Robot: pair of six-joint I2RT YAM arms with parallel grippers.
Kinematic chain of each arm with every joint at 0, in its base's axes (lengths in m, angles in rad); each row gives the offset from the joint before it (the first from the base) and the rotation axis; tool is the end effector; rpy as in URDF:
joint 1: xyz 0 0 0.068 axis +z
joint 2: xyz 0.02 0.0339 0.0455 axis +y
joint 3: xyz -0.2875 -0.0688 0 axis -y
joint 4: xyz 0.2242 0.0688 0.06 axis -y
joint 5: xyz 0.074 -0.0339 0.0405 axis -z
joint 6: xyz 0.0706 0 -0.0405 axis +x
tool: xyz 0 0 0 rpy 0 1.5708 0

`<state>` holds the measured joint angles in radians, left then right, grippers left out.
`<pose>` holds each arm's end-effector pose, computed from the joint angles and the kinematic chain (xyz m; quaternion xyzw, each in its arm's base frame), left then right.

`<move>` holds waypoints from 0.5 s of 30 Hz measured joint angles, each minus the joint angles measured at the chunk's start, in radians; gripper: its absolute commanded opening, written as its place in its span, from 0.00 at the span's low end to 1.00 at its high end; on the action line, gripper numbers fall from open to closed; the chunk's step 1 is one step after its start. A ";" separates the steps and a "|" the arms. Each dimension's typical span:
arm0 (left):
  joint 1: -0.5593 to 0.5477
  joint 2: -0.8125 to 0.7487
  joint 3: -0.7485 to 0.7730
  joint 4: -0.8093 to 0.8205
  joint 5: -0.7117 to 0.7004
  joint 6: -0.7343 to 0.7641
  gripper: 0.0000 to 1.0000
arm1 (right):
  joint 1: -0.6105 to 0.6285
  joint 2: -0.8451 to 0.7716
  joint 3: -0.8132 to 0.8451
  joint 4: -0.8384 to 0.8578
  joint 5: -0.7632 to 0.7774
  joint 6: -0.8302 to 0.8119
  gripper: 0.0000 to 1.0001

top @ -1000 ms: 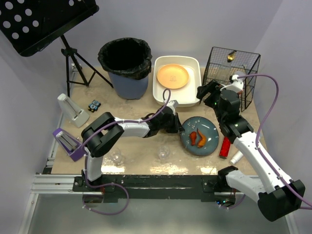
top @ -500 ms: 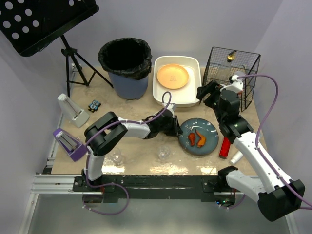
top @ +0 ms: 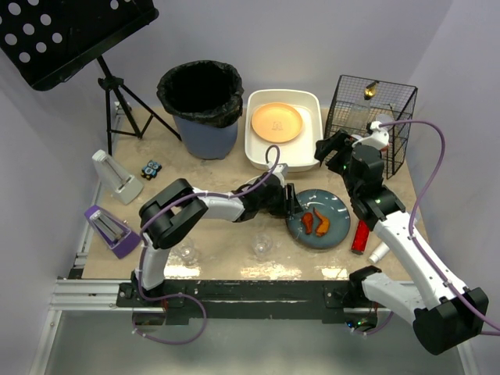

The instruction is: Clear the kitchen counter

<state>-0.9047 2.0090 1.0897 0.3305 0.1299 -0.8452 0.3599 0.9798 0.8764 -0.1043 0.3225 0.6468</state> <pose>0.2680 -0.3558 0.1520 0.0568 0.8787 -0.3978 0.2577 0.2203 0.0590 0.3597 0.2097 0.7442 0.1907 0.6048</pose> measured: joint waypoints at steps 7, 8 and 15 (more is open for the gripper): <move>0.000 0.028 0.034 -0.012 -0.009 0.009 0.31 | 0.000 0.000 0.000 0.000 0.000 0.000 0.80; 0.002 0.029 0.034 -0.019 -0.015 0.014 0.26 | 0.000 0.000 0.000 0.000 0.000 -0.001 0.80; 0.010 0.029 0.032 0.003 -0.010 -0.020 0.00 | 0.000 0.000 0.000 0.000 0.000 -0.003 0.80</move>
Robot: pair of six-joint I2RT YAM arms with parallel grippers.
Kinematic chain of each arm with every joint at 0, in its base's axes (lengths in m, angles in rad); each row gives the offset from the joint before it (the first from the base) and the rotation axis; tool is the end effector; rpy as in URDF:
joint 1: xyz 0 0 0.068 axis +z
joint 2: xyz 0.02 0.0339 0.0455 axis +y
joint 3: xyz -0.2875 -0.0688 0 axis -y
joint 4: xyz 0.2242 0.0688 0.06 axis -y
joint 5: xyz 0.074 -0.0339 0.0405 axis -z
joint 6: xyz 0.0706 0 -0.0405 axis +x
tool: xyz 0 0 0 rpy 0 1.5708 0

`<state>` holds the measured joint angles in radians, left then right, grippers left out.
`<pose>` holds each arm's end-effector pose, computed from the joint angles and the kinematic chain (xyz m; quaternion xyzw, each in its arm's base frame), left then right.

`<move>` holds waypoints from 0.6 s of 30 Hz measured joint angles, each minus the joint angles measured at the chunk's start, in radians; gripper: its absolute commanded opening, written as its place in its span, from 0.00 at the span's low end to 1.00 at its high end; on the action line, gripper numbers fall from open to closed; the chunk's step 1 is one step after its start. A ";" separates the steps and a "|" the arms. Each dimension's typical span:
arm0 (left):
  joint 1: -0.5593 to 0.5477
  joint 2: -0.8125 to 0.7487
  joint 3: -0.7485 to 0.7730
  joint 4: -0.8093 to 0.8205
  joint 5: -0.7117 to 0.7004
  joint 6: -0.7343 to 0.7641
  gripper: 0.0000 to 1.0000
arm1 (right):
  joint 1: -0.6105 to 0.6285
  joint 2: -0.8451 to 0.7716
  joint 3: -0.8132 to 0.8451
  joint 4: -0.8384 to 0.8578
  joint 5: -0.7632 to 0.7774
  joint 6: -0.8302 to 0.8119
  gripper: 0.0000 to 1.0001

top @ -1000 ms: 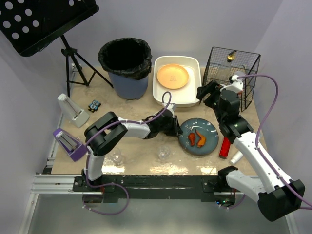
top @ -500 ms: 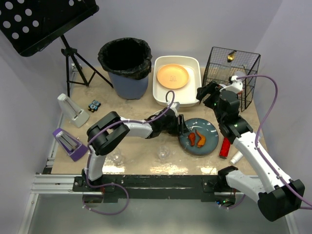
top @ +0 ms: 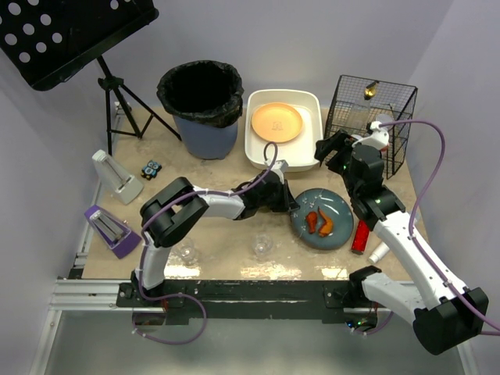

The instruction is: Clear the kitchen counter

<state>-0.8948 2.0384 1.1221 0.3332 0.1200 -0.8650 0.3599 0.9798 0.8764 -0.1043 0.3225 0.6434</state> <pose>0.2774 -0.3594 0.1495 0.0415 0.8784 -0.3983 0.2608 0.2203 0.0590 0.3597 0.2084 0.7445 0.1897 0.6052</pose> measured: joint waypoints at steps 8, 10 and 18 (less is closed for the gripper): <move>0.005 -0.039 -0.026 0.021 0.023 -0.014 0.00 | 0.000 0.000 0.000 0.000 0.000 0.000 0.80; 0.013 -0.055 -0.042 0.022 0.035 -0.014 0.00 | 0.000 0.000 0.000 0.000 0.000 0.000 0.81; 0.050 -0.083 -0.069 0.008 0.094 0.014 0.00 | 0.000 0.000 0.000 0.000 0.000 0.000 0.80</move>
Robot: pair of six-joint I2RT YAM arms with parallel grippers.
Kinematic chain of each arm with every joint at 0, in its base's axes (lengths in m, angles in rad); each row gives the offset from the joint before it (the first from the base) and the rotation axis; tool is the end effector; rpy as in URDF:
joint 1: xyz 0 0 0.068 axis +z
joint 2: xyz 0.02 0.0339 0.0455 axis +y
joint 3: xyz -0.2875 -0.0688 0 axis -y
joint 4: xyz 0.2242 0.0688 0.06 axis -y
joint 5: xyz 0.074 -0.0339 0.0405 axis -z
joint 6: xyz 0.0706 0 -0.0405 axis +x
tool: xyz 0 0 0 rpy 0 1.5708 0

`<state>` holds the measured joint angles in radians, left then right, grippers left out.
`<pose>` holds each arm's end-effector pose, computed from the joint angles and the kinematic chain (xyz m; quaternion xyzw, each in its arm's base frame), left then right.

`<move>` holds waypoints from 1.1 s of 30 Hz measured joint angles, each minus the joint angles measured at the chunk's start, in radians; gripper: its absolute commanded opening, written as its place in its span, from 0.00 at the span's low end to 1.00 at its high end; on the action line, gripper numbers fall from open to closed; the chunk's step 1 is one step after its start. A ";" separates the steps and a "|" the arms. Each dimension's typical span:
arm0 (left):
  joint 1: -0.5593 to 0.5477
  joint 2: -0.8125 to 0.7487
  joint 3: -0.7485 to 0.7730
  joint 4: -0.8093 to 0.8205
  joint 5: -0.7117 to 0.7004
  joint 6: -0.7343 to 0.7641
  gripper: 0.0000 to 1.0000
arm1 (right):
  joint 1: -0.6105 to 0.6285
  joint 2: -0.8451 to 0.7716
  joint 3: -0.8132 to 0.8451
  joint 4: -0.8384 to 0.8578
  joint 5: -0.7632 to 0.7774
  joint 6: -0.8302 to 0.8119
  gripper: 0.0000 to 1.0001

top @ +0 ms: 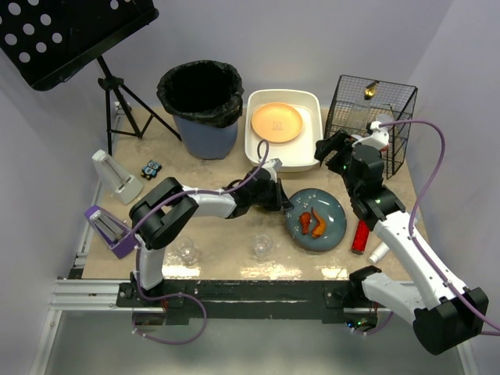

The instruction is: Clear the kitchen counter

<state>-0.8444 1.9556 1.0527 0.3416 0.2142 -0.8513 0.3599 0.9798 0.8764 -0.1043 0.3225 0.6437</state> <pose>0.2777 -0.3351 0.1650 0.0487 0.8705 -0.4224 0.2479 0.2203 0.0590 0.3597 0.2085 0.7445 0.1898 0.6051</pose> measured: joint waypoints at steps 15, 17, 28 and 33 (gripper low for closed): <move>-0.027 0.083 0.063 -0.045 -0.018 0.072 0.35 | 0.000 -0.002 -0.002 0.000 0.000 0.000 0.80; -0.031 0.083 0.066 -0.046 -0.025 0.083 0.42 | 0.000 -0.002 -0.002 0.000 0.000 0.000 0.80; -0.051 0.025 0.107 -0.214 -0.157 0.154 0.75 | 0.000 -0.002 -0.002 0.000 0.000 0.000 0.80; -0.048 -0.036 0.113 -0.362 -0.257 0.195 0.80 | 0.000 -0.002 -0.002 0.000 0.005 -0.003 0.81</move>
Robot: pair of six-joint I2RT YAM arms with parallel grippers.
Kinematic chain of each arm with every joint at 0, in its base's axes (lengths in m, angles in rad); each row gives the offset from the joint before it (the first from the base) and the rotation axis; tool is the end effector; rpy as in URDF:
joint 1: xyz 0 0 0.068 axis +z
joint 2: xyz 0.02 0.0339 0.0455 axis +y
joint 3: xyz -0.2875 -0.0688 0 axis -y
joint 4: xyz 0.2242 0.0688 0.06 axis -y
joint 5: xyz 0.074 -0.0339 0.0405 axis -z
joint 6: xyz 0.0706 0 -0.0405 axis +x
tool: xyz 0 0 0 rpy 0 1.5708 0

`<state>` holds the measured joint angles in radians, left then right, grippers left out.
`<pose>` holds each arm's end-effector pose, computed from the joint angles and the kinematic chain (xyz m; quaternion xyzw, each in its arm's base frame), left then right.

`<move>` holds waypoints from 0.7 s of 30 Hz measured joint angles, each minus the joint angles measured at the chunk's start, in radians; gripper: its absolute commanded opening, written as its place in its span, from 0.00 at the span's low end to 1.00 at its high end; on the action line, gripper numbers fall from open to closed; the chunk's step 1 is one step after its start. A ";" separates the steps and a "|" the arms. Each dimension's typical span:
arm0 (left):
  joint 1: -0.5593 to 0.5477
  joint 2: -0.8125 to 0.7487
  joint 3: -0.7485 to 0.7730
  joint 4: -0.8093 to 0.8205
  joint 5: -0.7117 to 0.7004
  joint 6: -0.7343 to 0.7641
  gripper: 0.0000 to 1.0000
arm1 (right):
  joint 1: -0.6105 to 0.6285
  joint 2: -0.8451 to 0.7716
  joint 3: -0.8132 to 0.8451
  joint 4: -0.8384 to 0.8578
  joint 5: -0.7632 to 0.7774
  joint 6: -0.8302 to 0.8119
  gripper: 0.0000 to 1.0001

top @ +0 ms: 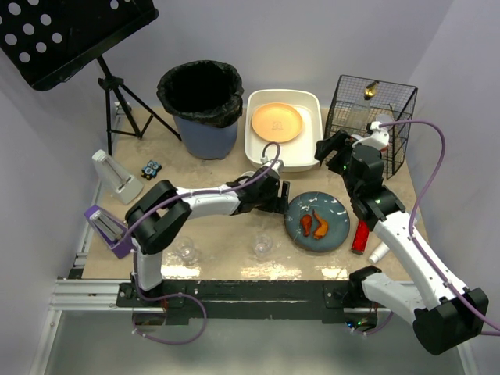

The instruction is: Clear the kitchen counter

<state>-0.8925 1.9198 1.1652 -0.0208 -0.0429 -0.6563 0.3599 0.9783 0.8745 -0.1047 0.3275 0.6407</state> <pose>0.2696 -0.3298 0.1726 0.1004 0.9163 -0.2566 0.2906 0.2199 0.0585 0.3593 0.2089 0.7446 0.1869 0.6059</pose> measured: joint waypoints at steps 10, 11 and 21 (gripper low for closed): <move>0.000 -0.259 -0.046 -0.148 -0.067 0.074 0.81 | 0.000 0.000 0.000 -0.001 0.021 -0.025 0.81; 0.000 -0.299 -0.064 -0.164 -0.070 0.077 0.81 | 0.000 0.001 0.000 -0.001 0.021 -0.029 0.81; -0.005 -0.641 -0.333 -0.298 -0.044 0.059 0.78 | 0.000 0.049 0.000 0.019 -0.025 -0.051 0.81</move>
<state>-0.8974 1.2785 0.8318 -0.3183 -0.0868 -0.5972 0.3599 1.0275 0.8745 -0.0860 0.3027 0.5892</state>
